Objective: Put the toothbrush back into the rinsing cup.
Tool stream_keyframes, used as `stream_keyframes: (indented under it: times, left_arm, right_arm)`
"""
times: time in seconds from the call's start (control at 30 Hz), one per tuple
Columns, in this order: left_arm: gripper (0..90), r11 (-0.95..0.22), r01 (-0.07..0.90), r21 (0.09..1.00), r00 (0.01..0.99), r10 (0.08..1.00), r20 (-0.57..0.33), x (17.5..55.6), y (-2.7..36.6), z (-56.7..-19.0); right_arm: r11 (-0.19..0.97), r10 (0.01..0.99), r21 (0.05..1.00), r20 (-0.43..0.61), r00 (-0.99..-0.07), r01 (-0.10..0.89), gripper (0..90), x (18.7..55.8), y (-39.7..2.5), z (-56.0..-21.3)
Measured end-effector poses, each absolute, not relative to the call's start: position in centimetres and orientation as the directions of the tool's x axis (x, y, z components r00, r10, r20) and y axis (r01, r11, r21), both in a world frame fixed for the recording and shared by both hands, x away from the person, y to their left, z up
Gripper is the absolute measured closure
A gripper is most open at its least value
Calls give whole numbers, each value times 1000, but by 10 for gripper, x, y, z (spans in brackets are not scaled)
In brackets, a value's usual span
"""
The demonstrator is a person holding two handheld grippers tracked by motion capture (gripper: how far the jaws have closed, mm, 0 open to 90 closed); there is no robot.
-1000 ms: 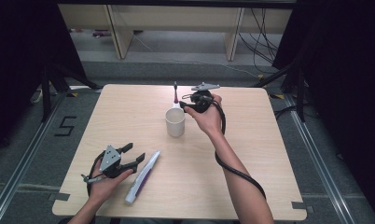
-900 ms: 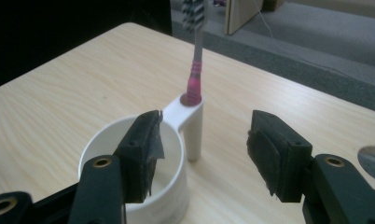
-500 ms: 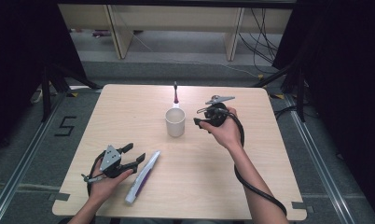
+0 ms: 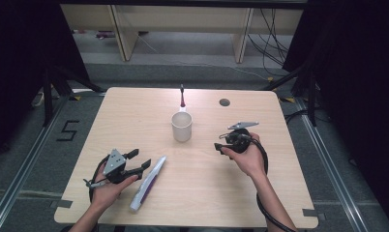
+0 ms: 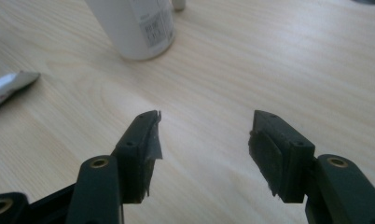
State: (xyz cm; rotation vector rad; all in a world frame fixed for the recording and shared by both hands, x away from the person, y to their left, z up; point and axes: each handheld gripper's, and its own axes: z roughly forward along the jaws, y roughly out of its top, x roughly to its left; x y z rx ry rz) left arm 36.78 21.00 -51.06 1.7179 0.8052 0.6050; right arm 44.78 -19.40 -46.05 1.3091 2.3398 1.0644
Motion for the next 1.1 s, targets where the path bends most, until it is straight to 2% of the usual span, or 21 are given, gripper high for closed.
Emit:
stream_keyframes:
  times: [0.17,0.3,0.33,0.4,0.53,0.57,0.8,0.97,1.03,1.1]
  left_arm:
    - [358,-188,267,945,639,769,-28,364,204,-506]
    - [357,-169,315,934,641,763,-79,363,200,-504]
    - [358,-175,316,932,642,763,-75,363,200,-503]
    - [360,-180,324,929,646,760,-77,362,198,-502]
    - [364,-217,340,915,653,755,-63,360,195,-497]
    - [365,-224,351,909,650,757,-64,360,193,-495]
    - [373,-271,399,876,668,740,-75,359,186,-490]
    - [360,-366,459,810,682,729,-57,360,184,-485]
    - [359,-368,469,803,677,733,-60,360,183,-484]
    - [357,-378,483,790,674,736,-59,361,181,-480]
  right_arm:
    - [284,837,688,163,-523,668,427,435,-204,-470]
    - [230,835,724,196,-515,650,429,428,-210,-479]
    - [249,826,738,176,-535,627,432,428,-214,-481]
    - [199,843,737,207,-496,646,435,423,-215,-484]
    - [202,841,735,209,-499,648,435,420,-221,-485]
    - [172,849,729,231,-475,663,435,417,-220,-485]
    - [184,848,735,216,-483,653,435,417,-227,-482]
    - [173,855,731,221,-469,660,434,415,-230,-482]
    - [154,859,719,241,-451,677,435,414,-230,-482]
    - [176,864,724,211,-457,667,435,415,-233,-482]
